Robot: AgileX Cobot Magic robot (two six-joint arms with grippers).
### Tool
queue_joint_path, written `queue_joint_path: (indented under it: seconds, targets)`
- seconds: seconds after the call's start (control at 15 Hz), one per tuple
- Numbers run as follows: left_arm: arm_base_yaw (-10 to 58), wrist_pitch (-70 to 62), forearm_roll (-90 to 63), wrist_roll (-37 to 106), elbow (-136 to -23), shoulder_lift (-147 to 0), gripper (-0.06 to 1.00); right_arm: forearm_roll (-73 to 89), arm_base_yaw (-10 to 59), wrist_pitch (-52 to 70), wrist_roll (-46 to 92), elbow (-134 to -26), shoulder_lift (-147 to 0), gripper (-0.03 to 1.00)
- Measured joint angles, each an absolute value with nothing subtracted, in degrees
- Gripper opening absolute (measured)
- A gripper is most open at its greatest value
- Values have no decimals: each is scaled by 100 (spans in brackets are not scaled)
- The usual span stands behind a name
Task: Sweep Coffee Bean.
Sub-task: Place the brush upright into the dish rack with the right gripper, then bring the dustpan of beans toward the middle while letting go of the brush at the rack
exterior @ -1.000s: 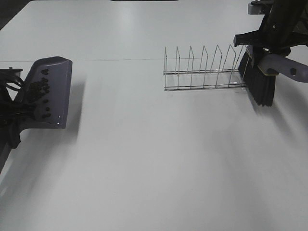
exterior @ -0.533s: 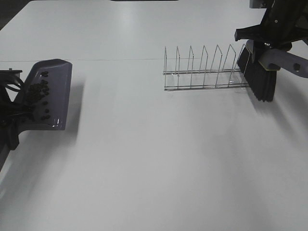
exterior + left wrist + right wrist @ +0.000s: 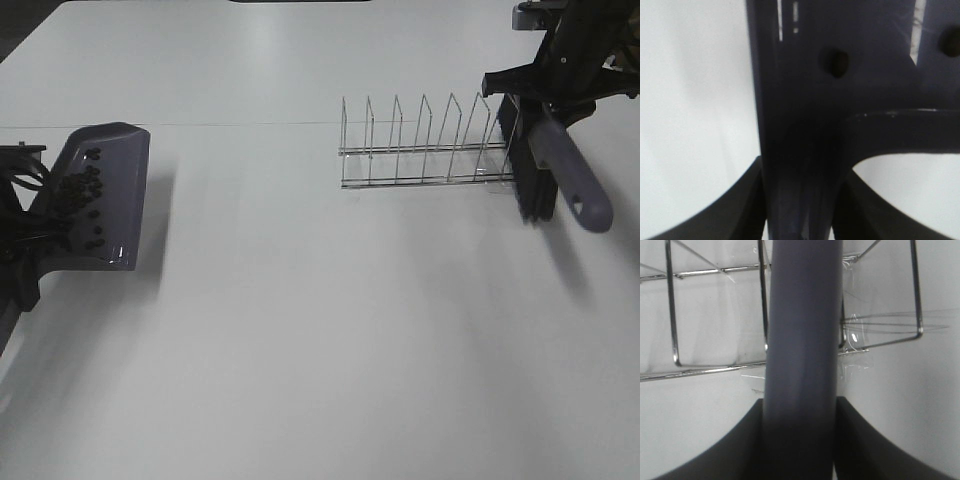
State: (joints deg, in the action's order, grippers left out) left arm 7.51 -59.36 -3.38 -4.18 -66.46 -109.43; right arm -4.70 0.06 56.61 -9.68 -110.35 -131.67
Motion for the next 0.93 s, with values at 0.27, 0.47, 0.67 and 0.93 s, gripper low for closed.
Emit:
queue_joint_path:
  seconds: [0.27,0.47,0.67,0.93]
  targets:
    - [751,-5936,-338,-418,-6646,-10943,33,-470,6,5701,-934,-11041,-13218,31]
    - [751,-5936,-338,-418,-6646,-10943,33,-407,0,5804,-682,-11047,-13212,31]
    - [751,-5970,-338,-418,-6646,-10943,33,-367,-52,6039,-596,-11047,-13212,50]
    - [751,-6085,-430,-418,-6646,-10943,33,-401,-57,6154,-521,-11047,-12937,67]
